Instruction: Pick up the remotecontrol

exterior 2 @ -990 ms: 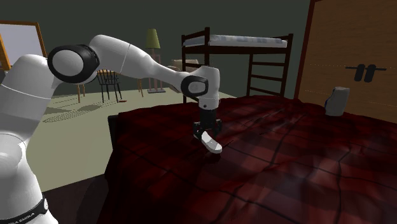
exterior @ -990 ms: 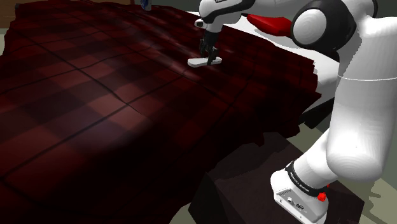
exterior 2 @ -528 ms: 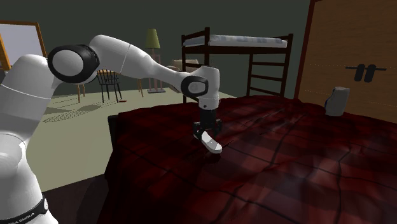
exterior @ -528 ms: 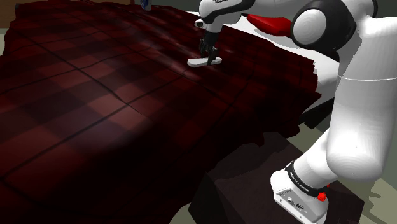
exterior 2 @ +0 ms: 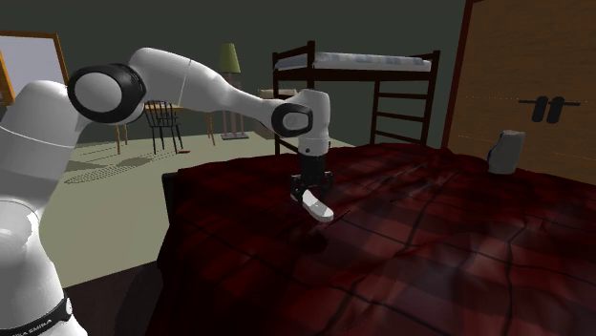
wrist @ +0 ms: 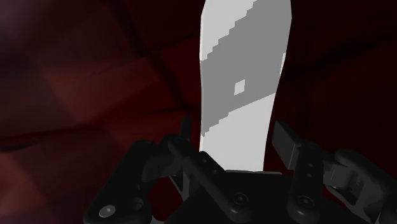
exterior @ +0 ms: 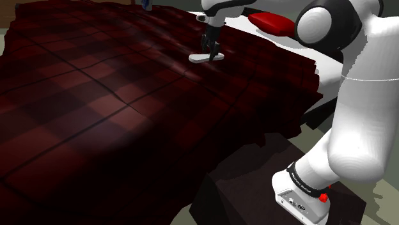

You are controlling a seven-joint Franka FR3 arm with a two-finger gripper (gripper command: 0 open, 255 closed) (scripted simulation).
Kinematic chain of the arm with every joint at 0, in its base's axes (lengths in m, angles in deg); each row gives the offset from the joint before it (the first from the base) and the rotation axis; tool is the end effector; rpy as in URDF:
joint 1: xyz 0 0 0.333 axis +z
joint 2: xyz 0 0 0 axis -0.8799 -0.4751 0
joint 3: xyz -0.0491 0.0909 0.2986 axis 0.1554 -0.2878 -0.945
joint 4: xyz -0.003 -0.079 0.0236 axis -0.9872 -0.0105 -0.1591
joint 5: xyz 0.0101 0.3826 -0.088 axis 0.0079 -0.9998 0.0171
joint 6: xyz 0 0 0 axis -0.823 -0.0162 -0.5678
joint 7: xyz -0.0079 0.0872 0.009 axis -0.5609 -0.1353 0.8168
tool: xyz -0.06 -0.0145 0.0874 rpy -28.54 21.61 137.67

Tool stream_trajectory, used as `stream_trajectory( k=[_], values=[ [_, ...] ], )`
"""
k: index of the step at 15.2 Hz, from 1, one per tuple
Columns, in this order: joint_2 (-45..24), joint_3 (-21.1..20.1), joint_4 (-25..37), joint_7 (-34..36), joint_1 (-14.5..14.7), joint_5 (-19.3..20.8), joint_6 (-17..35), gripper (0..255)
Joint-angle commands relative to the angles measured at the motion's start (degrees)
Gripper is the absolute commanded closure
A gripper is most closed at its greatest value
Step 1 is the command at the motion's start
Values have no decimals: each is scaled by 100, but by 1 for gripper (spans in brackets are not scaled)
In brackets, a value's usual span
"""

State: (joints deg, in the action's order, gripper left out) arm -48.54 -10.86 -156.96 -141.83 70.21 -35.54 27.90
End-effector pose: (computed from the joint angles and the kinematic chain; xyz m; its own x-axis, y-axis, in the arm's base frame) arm 0.6930 -0.0672 0.4011 0.1580 0.9874 0.0107 0.9873 -0.1578 -0.0198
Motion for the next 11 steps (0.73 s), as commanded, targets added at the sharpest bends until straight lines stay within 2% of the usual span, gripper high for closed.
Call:
stream_trajectory(
  k=[1,9,11],
  values=[
    [39,11,98,3,-9,15,-135,255],
    [122,35,592,45,-38,56,-704,255],
    [123,35,602,46,-39,56,-716,255]
  ],
)
